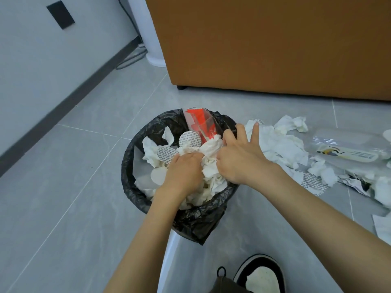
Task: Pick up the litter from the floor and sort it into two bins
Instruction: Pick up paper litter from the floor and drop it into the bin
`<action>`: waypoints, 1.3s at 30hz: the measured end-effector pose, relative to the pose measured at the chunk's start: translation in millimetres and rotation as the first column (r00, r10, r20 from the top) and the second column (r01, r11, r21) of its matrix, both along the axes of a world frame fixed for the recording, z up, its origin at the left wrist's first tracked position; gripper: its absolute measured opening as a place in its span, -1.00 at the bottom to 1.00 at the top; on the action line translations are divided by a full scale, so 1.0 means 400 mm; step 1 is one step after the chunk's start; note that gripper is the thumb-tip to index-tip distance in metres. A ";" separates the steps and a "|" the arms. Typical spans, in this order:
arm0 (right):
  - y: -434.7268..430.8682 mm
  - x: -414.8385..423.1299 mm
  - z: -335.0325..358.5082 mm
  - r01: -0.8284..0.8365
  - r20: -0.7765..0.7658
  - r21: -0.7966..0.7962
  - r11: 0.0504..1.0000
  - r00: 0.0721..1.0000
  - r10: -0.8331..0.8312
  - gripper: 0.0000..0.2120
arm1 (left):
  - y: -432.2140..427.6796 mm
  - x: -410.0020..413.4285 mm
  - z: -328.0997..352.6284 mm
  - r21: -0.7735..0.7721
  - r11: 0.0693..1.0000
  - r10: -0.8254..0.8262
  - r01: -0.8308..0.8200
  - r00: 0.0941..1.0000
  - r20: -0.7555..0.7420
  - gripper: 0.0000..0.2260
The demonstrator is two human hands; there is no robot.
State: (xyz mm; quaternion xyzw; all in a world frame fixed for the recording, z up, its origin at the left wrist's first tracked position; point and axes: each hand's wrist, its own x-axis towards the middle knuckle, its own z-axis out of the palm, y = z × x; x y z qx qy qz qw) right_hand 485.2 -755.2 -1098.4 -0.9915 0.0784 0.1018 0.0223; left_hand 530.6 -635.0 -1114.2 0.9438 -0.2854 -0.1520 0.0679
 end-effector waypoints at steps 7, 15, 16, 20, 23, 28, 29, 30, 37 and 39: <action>-0.042 -0.056 -0.008 -0.033 0.383 0.389 0.921 0.915 -0.129 -0.70 | 0.021 -0.005 -0.005 -0.455 0.872 0.254 -0.181 0.961 0.105 -0.67; -0.099 -0.101 -0.024 -0.020 0.518 0.699 0.714 0.703 -0.488 -0.73 | -0.041 -0.061 0.075 -0.678 0.732 0.257 -0.069 0.949 0.182 -0.58; -0.111 -0.108 -0.029 0.008 0.494 0.721 0.692 0.695 -0.523 -0.72 | -0.055 -0.066 0.080 -0.680 0.733 0.227 -0.037 0.954 0.193 -0.61; -0.164 -0.137 -0.068 0.120 0.412 0.771 0.625 0.655 -0.634 -0.72 | -0.116 -0.094 0.088 -0.665 0.746 0.145 0.036 0.966 0.215 -0.64; -0.202 -0.166 -0.106 0.205 0.341 0.793 0.573 0.631 -0.697 -0.71 | -0.162 -0.119 0.092 -0.651 0.752 0.065 0.101 0.972 0.225 -0.64; -0.304 -0.272 -0.199 0.425 0.207 0.700 0.574 0.648 -0.733 -0.69 | -0.268 -0.178 0.062 -0.612 0.755 -0.118 0.233 0.968 0.223 -0.62; -0.323 -0.297 -0.222 0.470 0.169 0.677 0.566 0.650 -0.741 -0.68 | -0.290 -0.191 0.049 -0.595 0.763 -0.159 0.254 0.965 0.208 -0.61; -0.335 -0.317 -0.246 0.506 0.127 0.659 0.557 0.655 -0.745 -0.68 | -0.304 -0.199 0.036 -0.574 0.774 -0.193 0.266 0.963 0.185 -0.60; -0.359 -0.474 -0.393 0.714 -0.213 0.427 0.555 0.676 -0.706 -0.54 | -0.399 -0.246 -0.131 -0.391 0.869 -0.349 0.304 0.936 -0.048 -0.51; -0.348 -0.493 -0.412 0.685 -0.148 0.405 0.606 0.703 -0.696 -0.52 | -0.408 -0.255 -0.181 -0.326 0.894 -0.354 0.306 0.930 -0.097 -0.52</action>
